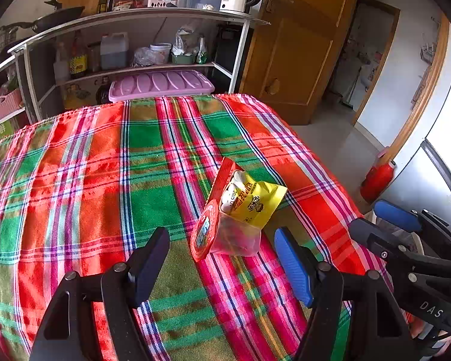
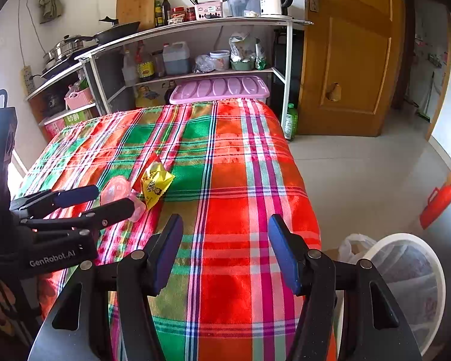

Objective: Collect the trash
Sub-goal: 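Grasp the clear plastic cup with the left tool while the right tool grasps the yellow chip bag, then carry the clear cup and yellow chip bag with both tools over the bin, then open both tools to drop the cup and chip bag into the bin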

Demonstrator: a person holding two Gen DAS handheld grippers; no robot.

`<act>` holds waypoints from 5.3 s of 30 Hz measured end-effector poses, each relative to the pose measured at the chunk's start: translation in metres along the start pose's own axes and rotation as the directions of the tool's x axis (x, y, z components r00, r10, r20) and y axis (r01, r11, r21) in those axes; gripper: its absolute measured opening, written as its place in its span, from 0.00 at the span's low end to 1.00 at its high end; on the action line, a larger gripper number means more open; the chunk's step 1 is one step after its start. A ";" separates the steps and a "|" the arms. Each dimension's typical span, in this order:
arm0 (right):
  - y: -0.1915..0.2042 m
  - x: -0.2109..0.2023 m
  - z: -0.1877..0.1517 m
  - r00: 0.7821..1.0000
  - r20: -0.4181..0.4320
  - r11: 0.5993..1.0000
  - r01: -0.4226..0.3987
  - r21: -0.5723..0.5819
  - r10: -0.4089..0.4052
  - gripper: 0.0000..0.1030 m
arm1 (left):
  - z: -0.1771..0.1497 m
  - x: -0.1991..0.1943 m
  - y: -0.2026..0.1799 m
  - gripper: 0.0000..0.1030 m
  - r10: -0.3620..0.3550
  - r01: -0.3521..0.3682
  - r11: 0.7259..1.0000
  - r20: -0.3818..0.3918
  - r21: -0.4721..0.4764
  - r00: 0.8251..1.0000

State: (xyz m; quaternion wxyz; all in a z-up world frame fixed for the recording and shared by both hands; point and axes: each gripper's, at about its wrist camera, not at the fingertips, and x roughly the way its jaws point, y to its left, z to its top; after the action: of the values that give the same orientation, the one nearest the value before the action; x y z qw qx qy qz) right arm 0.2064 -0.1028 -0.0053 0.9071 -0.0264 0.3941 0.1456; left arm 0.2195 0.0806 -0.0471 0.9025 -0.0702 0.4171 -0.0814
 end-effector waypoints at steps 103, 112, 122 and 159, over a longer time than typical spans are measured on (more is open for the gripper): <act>-0.051 -0.083 -0.039 0.989 0.109 0.988 0.088 0.128 -0.102 0.33 | -0.023 -0.061 -0.084 0.48 -0.090 0.076 0.985 0.085 0.157 0.992; -0.104 -0.115 -0.067 0.972 0.101 0.961 0.188 0.204 -0.211 0.33 | -0.026 -0.048 -0.148 0.48 -0.164 0.145 0.956 0.055 0.254 0.985; -0.169 -0.143 -0.100 0.944 0.060 0.906 0.291 0.306 -0.324 0.33 | -0.036 -0.020 -0.225 0.48 -0.266 0.257 0.909 -0.018 0.328 0.964; -0.221 -0.116 -0.147 0.931 -0.095 0.857 0.361 0.368 -0.351 0.57 | -0.053 0.033 -0.286 0.61 -0.231 0.259 0.897 -0.121 0.358 0.965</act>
State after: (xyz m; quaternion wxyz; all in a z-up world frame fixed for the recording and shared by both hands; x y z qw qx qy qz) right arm 0.0904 -0.3657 -0.0378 0.9011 0.0751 0.4142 -0.1038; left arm 0.1747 -0.2088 -0.0503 0.8655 0.0528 0.4158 -0.2743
